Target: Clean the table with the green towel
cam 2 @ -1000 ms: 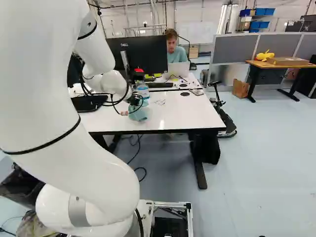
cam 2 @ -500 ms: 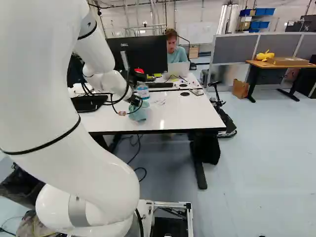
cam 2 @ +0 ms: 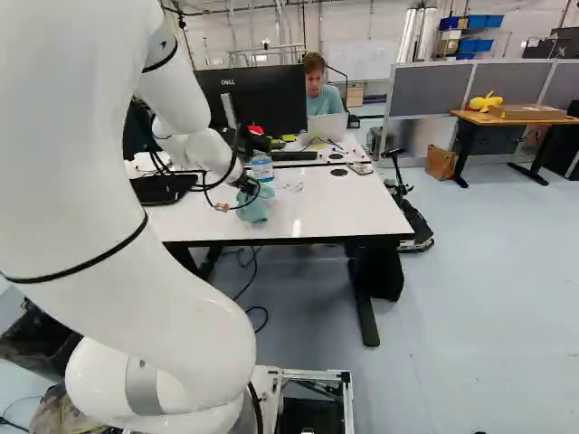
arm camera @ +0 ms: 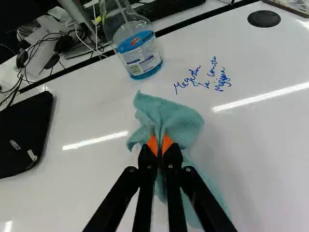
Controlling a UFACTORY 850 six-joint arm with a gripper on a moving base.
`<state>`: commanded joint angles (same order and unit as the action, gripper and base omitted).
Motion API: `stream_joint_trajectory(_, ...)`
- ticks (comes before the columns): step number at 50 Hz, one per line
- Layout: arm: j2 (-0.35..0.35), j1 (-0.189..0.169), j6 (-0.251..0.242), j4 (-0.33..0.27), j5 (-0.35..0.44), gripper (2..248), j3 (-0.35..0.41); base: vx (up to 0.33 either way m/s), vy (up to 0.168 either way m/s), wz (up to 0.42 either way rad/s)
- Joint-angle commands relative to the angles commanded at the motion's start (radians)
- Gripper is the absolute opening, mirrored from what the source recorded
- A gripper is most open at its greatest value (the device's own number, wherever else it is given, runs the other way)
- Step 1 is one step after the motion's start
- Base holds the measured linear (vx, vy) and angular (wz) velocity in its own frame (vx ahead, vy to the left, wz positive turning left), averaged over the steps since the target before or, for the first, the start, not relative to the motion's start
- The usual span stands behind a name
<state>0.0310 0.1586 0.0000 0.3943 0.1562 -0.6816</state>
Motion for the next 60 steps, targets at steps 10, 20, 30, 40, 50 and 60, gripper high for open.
stream_joint_trajectory(10,-0.007,-0.001,0.0,0.0,0.0,31,0.001,0.0,0.0,0.0)
stream_joint_trajectory(20,-0.021,-0.021,0.0,0.0,0.0,31,-0.008,0.0,0.0,0.0)
stream_joint_trajectory(30,-0.019,-0.054,0.0,0.0,0.0,31,-0.032,0.0,0.0,0.0)
stream_joint_trajectory(40,0.011,-0.087,0.0,0.0,0.0,31,-0.062,0.0,0.0,0.0)
stream_joint_trajectory(50,0.044,-0.115,0.0,0.0,0.0,31,-0.098,0.0,0.0,0.0)
stream_joint_trajectory(60,0.09,-0.134,0.0,0.0,0.0,31,-0.146,0.0,0.0,0.0)
